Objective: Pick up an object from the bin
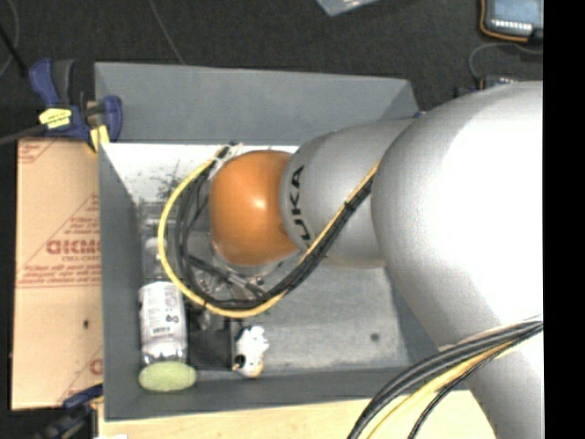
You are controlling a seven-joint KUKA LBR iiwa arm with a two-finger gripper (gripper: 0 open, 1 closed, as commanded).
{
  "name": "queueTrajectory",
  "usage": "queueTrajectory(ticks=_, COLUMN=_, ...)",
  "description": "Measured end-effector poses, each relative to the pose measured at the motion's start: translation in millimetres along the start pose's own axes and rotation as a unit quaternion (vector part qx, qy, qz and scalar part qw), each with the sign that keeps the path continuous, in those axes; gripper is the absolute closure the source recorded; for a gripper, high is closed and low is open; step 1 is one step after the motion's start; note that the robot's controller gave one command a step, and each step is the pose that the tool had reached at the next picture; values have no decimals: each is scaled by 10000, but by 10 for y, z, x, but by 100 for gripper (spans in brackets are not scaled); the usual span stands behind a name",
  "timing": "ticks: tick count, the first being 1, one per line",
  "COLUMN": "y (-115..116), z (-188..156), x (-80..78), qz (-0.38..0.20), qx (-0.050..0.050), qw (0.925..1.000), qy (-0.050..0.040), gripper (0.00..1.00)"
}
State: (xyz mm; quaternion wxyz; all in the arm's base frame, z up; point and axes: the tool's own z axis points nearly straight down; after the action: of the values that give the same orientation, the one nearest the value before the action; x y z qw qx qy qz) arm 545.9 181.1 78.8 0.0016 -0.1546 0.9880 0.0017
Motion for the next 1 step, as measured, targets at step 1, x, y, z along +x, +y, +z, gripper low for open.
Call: queueTrajectory(ticks=1, y=-25, z=-44, x=-54, qz=150, qx=-1, qw=9999, qy=-17, gripper=100)
